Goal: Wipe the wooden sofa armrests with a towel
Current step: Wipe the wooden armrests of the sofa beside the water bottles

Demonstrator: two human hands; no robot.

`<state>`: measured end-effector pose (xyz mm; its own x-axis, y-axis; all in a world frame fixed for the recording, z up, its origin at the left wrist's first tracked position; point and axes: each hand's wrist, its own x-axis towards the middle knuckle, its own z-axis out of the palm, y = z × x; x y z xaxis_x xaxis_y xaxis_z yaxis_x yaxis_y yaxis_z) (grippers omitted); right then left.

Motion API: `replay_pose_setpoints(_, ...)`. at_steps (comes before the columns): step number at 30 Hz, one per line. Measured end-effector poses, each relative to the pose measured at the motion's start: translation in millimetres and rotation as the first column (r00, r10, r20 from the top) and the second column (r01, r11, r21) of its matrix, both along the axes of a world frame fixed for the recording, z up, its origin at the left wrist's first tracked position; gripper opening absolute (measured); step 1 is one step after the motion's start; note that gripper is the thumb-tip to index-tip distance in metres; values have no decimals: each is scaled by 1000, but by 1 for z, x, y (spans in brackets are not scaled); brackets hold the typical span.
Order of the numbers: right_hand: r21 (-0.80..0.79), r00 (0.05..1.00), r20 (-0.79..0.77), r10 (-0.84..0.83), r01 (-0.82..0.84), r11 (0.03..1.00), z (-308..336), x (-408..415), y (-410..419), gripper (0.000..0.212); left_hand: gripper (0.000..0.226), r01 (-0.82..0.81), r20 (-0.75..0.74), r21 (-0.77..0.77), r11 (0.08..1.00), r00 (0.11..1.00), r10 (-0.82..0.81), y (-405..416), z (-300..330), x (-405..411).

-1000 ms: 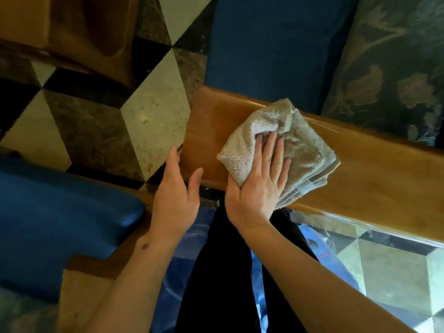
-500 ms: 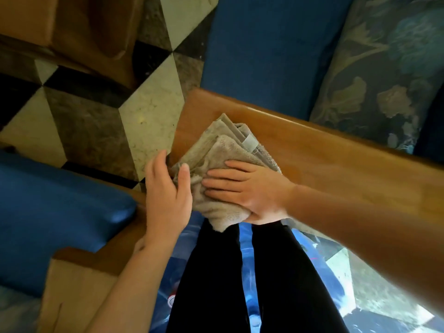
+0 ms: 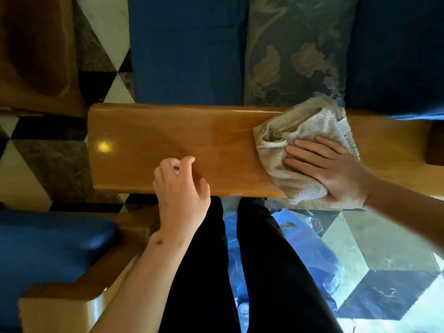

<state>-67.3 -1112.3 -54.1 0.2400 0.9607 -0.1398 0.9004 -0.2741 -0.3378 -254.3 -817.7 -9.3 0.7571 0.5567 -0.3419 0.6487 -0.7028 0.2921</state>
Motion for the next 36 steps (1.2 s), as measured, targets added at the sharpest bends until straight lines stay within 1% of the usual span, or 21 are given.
replay_pose_setpoints(3, -47, 980, 47, -194, 197, 979, 7, 3, -72, 70, 54, 92, -24, 39, 995, 996, -91, -24, -2, 17)
replay_pose_setpoints(5, -84, 945, 72, -320, 325, 942, 10, -3, -112, 74, 56, 114, -17, 41, 993, 993, -113, -37, -3, 29)
replay_pose_setpoints(7, -87, 893, 92, -440, 448, 890, 12, -13, -136, 73, 56, 113, -15, 40, 993, 994, -113, -48, -3, 38)
replay_pose_setpoints(9, -77, 815, 112, -569, 577, 813, 11, -27, -139, 74, 56, 122, 1, 35, 992, 993, -122, -56, -4, 43)
replay_pose_setpoints(11, -59, 708, 93, -700, 705, 706, 11, -46, -119, 80, 55, 120, 27, 42, 992, 992, -121, -57, -7, 45)
replay_pose_setpoints(14, -25, 497, 30, -867, 868, 496, 9, -75, -67, 82, 55, 126, 64, 46, 991, 990, -129, -54, -12, 42)
replay_pose_setpoints(16, -26, 341, 49, -939, 940, 340, 6, -89, -18, 82, 54, 120, 77, 38, 992, 989, -122, -50, -14, 37)
replay_pose_setpoints(18, -28, 189, 104, -976, 982, 187, 2, -98, 37, 83, 52, 69, 94, 20, 997, 993, -70, -44, -16, 30)
replay_pose_setpoints(19, -22, 143, 117, -983, 990, 141, 1, -100, 63, 83, 50, 28, 101, 10, 1000, 994, -29, -40, -16, 27)
replay_pose_setpoints(20, -11, 138, 119, -983, 990, 137, -1, -103, 91, 83, 48, -22, 105, 5, 1000, 994, 22, -31, -17, 23)
replay_pose_setpoints(21, 5, 163, 120, -979, 986, 165, -2, -106, 115, 82, 46, -68, 108, 6, 998, 992, 67, -23, -17, 20)
replay_pose_setpoints(24, 32, 305, 127, -944, 950, 311, -4, -120, 177, 77, 41, -192, 124, 56, 980, 975, 184, 12, -19, 5)
replay_pose_setpoints(26, 21, 395, 106, -912, 916, 400, -4, -128, 217, 76, 41, -278, 120, 99, 956, 957, 266, 44, -19, -10)
replay_pose_setpoints(29, -27, 574, 45, -818, 819, 574, -2, -140, 275, 79, 50, -381, 128, 103, 919, 921, 368, 85, -16, -31)
replay_pose_setpoints(31, -62, 697, -15, -717, 715, 696, -1, -150, 313, 84, 66, -468, 146, 49, 882, 877, 457, 107, -13, -44)
replay_pose_setpoints(33, -89, 767, -66, -638, 633, 769, 1, -162, 340, 89, 76, -551, 157, -42, 834, 820, 550, 122, -13, -55)
replay_pose_setpoints(34, -96, 786, -95, -610, 603, 792, 2, -168, 350, 89, 76, -602, 161, -115, 790, 774, 613, 128, -14, -60)
replay_pose_setpoints(35, -102, 789, -139, -598, 589, 801, 5, -175, 359, 88, 73, -658, 153, -205, 724, 709, 688, 133, -13, -66)
replay_pose_setpoints(36, -100, 766, -203, -609, 603, 792, 10, -181, 368, 84, 69, -712, 123, -291, 639, 635, 763, 138, -12, -74)
